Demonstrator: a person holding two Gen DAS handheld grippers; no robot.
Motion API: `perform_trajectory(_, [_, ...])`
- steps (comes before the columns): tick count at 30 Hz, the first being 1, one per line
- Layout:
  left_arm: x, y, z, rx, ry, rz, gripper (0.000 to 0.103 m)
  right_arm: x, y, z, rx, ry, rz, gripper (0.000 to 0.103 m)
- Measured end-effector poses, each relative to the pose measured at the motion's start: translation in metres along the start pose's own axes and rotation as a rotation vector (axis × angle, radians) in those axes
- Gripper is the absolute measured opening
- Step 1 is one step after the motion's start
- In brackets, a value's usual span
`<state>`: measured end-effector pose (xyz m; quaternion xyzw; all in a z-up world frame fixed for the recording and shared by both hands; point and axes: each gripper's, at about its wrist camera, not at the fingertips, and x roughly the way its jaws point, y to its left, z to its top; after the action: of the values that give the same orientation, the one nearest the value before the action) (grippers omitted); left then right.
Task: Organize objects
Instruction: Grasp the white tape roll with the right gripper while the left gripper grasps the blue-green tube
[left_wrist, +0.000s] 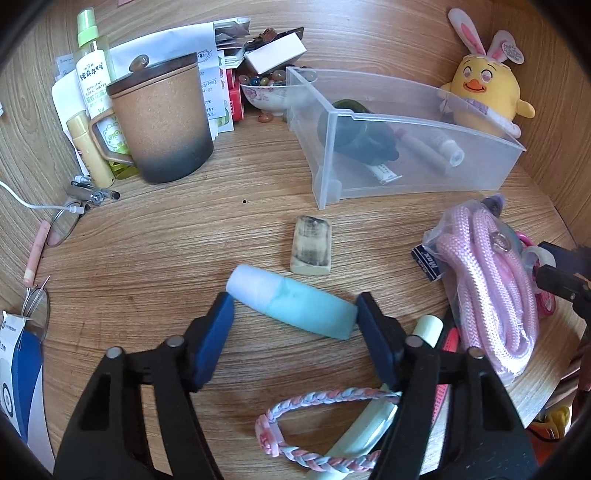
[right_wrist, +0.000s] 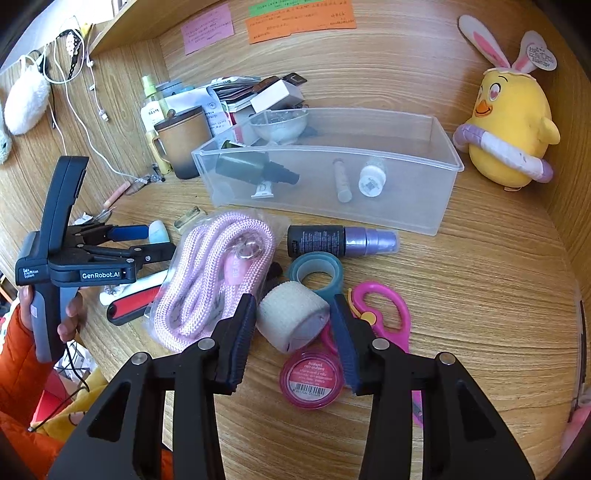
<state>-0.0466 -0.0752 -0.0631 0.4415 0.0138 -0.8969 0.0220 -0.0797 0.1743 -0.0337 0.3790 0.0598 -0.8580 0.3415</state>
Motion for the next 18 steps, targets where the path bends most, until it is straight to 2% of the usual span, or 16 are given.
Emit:
perform_trajectory(3, [-0.002, -0.002, 0.001, 0.004, -0.002, -0.004, 0.044, -0.001, -0.003, 0.002, 0.010, -0.012, -0.004, 0.038])
perform_trajectory(10, [-0.011, 0.003, 0.002, -0.015, -0.003, -0.006, 0.041, -0.008, -0.011, 0.011, 0.021, -0.046, -0.023, 0.038])
perform_trajectory(11, [-0.013, 0.004, 0.004, -0.022, -0.002, -0.007, 0.043, -0.009, -0.012, 0.013, 0.021, -0.050, -0.025, 0.038])
perform_trajectory(14, [-0.015, 0.004, 0.009, -0.030, -0.010, 0.002, 0.064, -0.012, -0.015, 0.021, 0.021, -0.075, -0.036, 0.038])
perform_trajectory(17, [-0.008, -0.001, 0.013, -0.010, -0.009, 0.052, 0.066, -0.016, -0.019, 0.032, 0.023, -0.109, -0.043, 0.038])
perform_trajectory(18, [-0.004, 0.000, 0.014, -0.011, -0.004, 0.059, 0.062, -0.018, -0.020, 0.036, 0.024, -0.121, -0.044, 0.038])
